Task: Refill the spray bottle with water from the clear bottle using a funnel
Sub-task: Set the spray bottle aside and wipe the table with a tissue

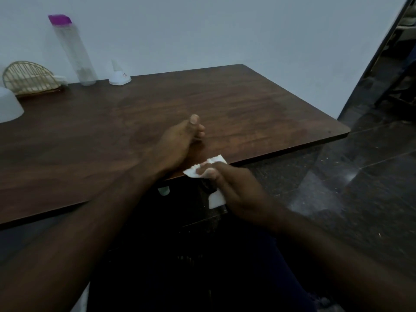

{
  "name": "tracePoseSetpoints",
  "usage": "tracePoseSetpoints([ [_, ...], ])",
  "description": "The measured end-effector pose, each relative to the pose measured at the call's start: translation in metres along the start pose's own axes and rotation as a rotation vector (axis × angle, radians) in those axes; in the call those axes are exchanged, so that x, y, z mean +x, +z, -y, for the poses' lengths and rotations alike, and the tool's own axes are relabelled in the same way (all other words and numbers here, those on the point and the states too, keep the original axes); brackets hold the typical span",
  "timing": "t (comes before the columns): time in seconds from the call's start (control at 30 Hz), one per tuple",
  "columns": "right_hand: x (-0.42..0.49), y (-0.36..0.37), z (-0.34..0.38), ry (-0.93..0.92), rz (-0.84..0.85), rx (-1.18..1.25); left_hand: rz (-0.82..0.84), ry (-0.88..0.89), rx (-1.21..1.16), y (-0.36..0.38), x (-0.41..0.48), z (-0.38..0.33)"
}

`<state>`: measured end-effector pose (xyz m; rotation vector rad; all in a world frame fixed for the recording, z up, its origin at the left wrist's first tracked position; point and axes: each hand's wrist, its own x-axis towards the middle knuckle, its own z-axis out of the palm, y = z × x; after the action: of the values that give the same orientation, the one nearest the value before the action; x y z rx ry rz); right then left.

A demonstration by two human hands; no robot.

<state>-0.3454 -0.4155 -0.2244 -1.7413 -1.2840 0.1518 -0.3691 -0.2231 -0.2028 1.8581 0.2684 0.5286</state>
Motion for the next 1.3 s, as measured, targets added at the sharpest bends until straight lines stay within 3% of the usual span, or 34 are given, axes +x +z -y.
tracePoseSetpoints([
  [0.13,-0.017,-0.036,-0.017,0.397,-0.185,0.601,0.206,0.007,-0.055,0.039,-0.014,-0.013],
  [0.23,-0.029,-0.061,-0.037,0.656,-0.296,0.961,0.319,0.129,0.164,0.069,-0.021,-0.026],
  [0.37,-0.054,-0.086,-0.05,0.703,-0.212,1.228,0.411,0.295,0.16,0.112,-0.038,-0.035],
  [0.43,-0.069,-0.097,-0.058,0.691,-0.174,1.303,0.414,0.286,0.125,0.136,-0.047,-0.028],
  [0.5,-0.084,-0.106,-0.068,0.702,-0.17,1.333,0.337,0.149,0.065,0.162,-0.054,-0.016],
  [0.57,-0.097,-0.113,-0.081,0.724,-0.175,1.331,0.247,-0.117,-0.025,0.186,-0.057,-0.002],
  [0.63,-0.109,-0.117,-0.098,0.745,-0.188,1.314,0.268,-0.42,-0.215,0.206,-0.06,0.013],
  [0.7,-0.12,-0.118,-0.116,0.772,-0.217,1.306,0.319,-0.594,-0.386,0.22,-0.059,0.027],
  [0.77,-0.131,-0.119,-0.138,0.839,-0.27,1.259,0.278,-0.619,-0.399,0.235,-0.057,0.043],
  [0.9,-0.159,-0.118,-0.191,1.12,-0.434,0.906,0.224,-0.616,-0.299,0.265,-0.048,0.073],
  [1.0,-0.18,-0.118,-0.227,1.247,-0.512,0.875,0.255,-0.635,-0.222,0.291,-0.041,0.097],
  [1.17,-0.209,-0.116,-0.272,1.269,-0.553,0.889,0.286,-0.783,-0.176,0.339,-0.037,0.135],
  [1.3,-0.225,-0.116,-0.303,1.317,-0.65,0.719,0.326,-0.831,-0.119,0.364,-0.039,0.155],
])
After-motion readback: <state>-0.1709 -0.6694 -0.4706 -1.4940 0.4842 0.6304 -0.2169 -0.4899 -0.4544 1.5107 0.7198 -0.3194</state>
